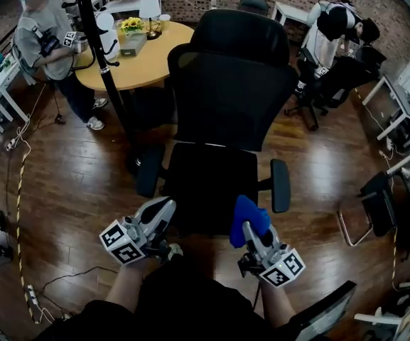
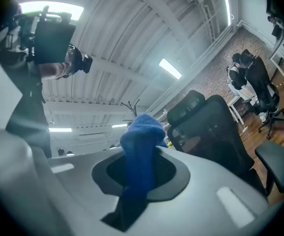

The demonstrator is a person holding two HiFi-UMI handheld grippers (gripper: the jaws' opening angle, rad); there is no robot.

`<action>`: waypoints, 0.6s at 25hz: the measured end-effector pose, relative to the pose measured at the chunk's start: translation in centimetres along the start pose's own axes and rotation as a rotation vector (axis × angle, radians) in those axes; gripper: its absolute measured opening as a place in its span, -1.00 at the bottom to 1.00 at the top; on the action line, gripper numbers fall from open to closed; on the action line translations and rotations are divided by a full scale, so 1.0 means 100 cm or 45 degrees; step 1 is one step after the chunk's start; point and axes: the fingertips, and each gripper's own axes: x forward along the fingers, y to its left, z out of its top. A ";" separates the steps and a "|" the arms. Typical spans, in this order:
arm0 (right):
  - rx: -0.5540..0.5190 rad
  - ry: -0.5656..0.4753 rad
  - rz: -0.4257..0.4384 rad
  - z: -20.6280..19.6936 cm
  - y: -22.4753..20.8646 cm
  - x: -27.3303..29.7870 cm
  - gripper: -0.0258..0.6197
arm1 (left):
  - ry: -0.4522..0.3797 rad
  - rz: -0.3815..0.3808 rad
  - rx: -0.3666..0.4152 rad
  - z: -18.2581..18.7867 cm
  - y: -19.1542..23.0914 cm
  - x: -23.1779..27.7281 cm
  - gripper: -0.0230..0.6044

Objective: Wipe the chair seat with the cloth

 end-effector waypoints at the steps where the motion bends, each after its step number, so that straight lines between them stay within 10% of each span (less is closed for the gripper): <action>1: -0.017 0.012 -0.019 0.000 -0.007 0.014 -0.74 | 0.007 -0.012 -0.013 0.005 0.013 0.007 -0.95; 10: -0.046 0.172 -0.179 -0.032 -0.083 0.097 -0.74 | 0.052 0.049 -0.128 0.011 0.108 0.030 -0.95; 15: -0.004 0.373 -0.143 -0.113 -0.176 0.152 -0.74 | 0.065 0.190 -0.173 -0.021 0.149 0.025 -0.95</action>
